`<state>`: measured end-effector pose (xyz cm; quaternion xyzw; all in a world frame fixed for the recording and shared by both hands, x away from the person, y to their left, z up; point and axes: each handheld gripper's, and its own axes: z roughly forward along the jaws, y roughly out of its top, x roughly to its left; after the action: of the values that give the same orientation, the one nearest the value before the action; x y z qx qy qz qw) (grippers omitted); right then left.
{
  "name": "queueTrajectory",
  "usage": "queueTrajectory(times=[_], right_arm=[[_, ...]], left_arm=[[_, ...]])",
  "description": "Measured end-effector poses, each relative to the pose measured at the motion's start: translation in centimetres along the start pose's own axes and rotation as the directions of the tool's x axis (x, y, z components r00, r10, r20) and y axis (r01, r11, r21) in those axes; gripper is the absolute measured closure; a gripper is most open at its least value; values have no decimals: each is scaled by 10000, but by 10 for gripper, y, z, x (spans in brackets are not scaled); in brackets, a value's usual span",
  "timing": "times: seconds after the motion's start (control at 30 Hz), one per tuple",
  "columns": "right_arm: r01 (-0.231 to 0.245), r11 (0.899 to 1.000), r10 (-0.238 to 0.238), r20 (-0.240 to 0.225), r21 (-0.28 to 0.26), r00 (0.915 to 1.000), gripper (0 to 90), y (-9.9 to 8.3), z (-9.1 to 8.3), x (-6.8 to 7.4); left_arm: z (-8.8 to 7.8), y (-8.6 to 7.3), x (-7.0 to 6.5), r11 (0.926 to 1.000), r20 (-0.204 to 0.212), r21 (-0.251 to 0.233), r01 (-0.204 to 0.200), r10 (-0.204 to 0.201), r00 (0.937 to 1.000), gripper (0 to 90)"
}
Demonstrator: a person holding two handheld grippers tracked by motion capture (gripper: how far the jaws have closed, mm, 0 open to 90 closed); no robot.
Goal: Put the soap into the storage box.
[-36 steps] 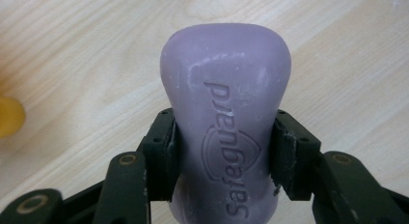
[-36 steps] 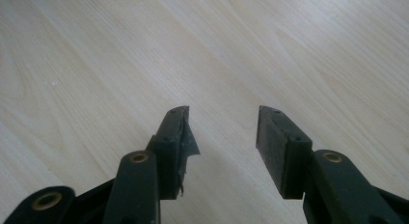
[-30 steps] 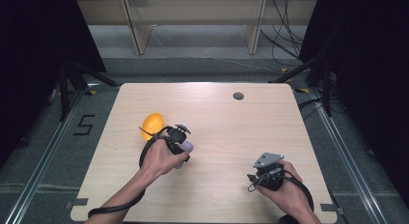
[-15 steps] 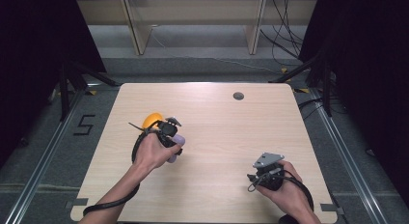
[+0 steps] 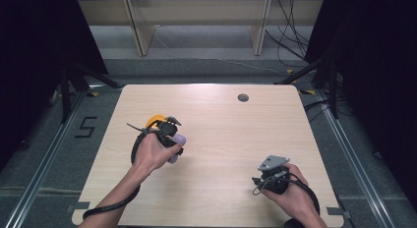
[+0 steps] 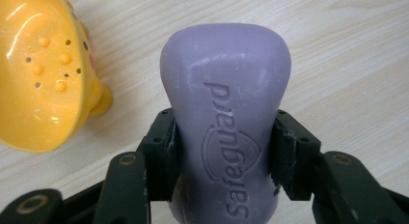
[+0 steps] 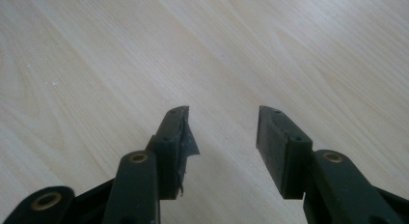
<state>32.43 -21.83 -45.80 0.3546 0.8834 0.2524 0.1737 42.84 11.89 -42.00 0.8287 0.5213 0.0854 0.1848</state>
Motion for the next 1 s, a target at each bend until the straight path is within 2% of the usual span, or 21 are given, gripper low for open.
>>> queueTrajectory(times=[0.1,0.13,0.2,0.47,0.67,0.77,1.0], right_arm=[[-14,10000,14,10,2,10000,552,0,0,0],[-2,10000,2,-7,9,10000,551,0,0,0],[-30,10000,30,-27,6,10000,551,0,0,0],[75,9999,-75,55,-120,10000,546,0,0,-1],[-121,9999,121,74,-115,9999,542,0,0,0],[15,9999,-14,85,-128,10000,541,0,0,-2],[16,9999,-14,111,-164,9999,540,0,0,-2]], left_arm=[[0,0,2,10000,-8,-21,67,-67,10000,492],[-1,1,4,9999,-42,21,-141,141,9999,493],[-2,1,4,10000,-28,-37,81,-81,10000,492],[-6,3,10,9998,-66,-108,167,-168,9998,492],[-8,4,15,9996,-106,-175,232,-234,9997,493],[-9,5,17,9994,-133,-218,284,-287,9995,492],[-12,7,23,9988,-192,-158,459,-462,9987,492]])
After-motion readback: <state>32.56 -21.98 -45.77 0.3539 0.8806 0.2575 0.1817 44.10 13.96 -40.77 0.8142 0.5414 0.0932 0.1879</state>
